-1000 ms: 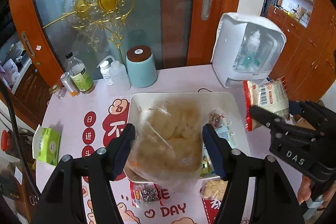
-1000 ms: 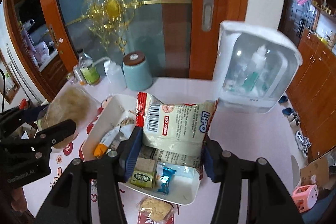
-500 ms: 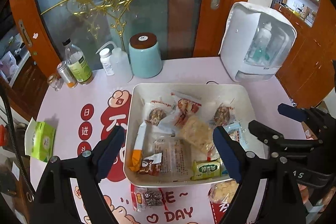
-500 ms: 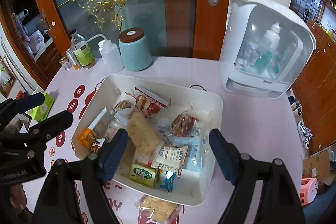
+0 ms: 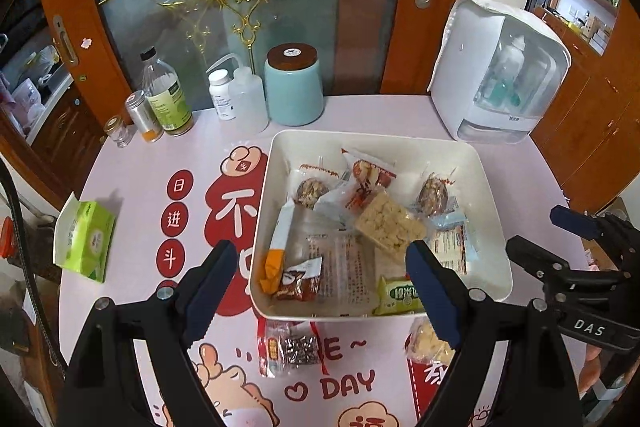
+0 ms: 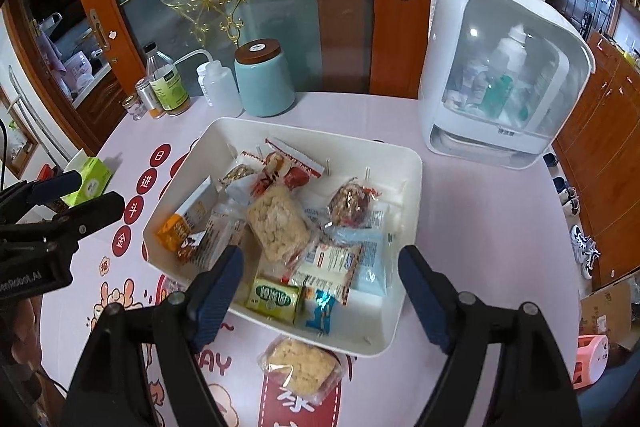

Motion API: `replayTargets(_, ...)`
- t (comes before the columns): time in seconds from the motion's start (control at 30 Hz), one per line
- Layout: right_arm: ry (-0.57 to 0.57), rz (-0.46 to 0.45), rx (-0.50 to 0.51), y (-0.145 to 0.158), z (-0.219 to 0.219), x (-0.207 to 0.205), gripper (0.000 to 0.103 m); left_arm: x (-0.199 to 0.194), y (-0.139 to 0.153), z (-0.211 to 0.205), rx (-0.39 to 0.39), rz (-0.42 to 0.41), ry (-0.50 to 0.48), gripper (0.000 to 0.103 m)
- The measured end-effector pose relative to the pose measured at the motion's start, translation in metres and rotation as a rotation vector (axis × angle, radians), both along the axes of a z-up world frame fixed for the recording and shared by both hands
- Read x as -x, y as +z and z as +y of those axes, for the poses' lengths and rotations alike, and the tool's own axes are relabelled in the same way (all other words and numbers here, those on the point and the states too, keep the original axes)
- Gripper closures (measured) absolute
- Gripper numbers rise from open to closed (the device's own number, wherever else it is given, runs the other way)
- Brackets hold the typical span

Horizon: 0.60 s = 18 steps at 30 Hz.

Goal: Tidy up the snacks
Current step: 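Move both grippers back toward the last two snacks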

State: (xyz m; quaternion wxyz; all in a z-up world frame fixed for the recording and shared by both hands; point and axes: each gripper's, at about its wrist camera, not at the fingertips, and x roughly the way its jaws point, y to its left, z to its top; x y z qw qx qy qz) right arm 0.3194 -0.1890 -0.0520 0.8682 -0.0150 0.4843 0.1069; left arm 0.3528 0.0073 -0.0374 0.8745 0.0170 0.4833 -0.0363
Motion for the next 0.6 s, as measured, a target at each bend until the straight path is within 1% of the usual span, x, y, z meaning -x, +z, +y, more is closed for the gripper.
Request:
replayTargets(0.3,0.014,0.01,-0.009,-0.004,-0.013,0.031,0.023,0.028,-0.006,-0.003,-0.013,0.015,0.009,0.017)
replayTargets(0.6,0.071,0.022,0.007,-0.021,-0.018,0.069,0.023,0.058,-0.029,0.005,-0.015,0.065,0.034,0.017)
